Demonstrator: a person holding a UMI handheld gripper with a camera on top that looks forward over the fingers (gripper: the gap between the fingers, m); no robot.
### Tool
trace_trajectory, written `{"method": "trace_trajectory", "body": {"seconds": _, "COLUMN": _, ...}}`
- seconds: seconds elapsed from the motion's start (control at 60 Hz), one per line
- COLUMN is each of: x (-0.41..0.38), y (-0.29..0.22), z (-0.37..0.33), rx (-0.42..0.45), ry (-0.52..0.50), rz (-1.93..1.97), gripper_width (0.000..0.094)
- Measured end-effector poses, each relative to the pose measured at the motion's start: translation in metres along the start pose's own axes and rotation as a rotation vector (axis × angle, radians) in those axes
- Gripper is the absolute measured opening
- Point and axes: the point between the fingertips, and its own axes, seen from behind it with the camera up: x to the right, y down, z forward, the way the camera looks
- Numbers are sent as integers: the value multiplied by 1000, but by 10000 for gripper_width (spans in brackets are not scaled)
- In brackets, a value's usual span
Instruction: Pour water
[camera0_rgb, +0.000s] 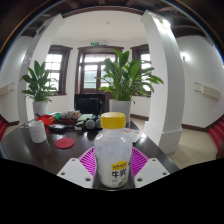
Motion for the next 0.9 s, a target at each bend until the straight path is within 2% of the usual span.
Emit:
{"method": "trace_trajectory", "body": {"seconds": 0.233, "x": -2, "y": 2, "z": 1, "rx": -21, "ry": 7, "rz": -20, "gripper_width": 408}}
{"method": "trace_trajectory", "body": {"seconds": 0.467, "x": -60, "y": -26, "z": 33, "rx": -75, "ry": -36, "rz": -414, "gripper_width": 410}}
{"method": "trace_trajectory", "body": {"seconds": 0.633, "x": -122, "y": -52, "z": 71, "rx": -57, "ry": -75, "rz": -840, "gripper_width": 409}}
{"method": "trace_trajectory", "body": {"seconds": 0.7, "x": -155, "y": -63, "z": 87, "rx": -44, "ry": -60, "rz": -996, "gripper_width": 407}}
{"method": "trace_trajectory", "body": {"seconds": 0.9, "x": -220, "y": -93, "z": 117, "rx": 52, "ry": -46, "rz": -1438, "gripper_width": 412}}
